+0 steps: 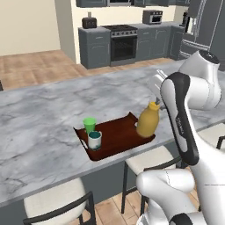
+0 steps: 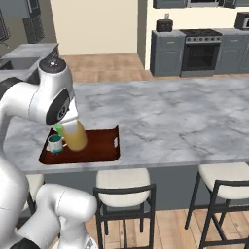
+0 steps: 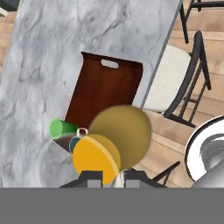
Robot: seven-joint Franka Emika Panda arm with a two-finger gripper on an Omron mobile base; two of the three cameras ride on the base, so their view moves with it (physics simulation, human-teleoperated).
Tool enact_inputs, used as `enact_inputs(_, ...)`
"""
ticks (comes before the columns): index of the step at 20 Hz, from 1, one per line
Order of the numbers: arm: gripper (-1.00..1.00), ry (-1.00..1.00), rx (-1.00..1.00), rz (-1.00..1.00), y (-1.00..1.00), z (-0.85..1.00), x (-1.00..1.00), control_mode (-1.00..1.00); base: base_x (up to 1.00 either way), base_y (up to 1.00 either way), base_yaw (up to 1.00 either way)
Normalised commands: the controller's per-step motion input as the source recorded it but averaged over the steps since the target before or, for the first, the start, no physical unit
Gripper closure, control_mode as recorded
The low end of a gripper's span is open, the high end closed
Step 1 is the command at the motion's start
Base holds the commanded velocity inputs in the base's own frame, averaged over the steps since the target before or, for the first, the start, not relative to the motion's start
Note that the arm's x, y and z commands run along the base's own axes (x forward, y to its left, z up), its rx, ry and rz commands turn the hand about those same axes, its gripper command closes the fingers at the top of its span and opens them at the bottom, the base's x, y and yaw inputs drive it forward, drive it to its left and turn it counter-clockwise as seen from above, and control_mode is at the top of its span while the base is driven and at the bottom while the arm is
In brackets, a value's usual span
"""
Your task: There is a tray on the dining counter. Grab the cup, mug, and pitcher and place them on the tray. The pitcher may be placed next to the tray if it cannot fit the tray.
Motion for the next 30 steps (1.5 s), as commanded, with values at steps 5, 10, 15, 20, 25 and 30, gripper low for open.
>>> enact_inputs(5,1.0,0.0,0.0,0.0,0.05,-0.3,0.28,-1.0,0.0,0.0,0.0)
enact_inputs(10,1.0,0.0,0.0,0.0,0.04,-0.17,0.34,-1.0,0.0,0.0,0.0)
enact_inputs(15,1.0,0.0,0.0,0.0,0.02,-0.23,0.27,-1.0,0.0,0.0,0.0)
enact_inputs(20,1.0,0.0,0.0,0.0,0.03,-0.17,0.26,-1.0,0.0,0.0,0.0)
enact_inputs(25,1.0,0.0,0.0,0.0,0.06,-0.15,0.27,-1.0,0.0,0.0,0.0)
enact_inputs(30,1.0,0.0,0.0,0.0,0.05,-0.23,0.18,-1.0,0.0,0.0,0.0)
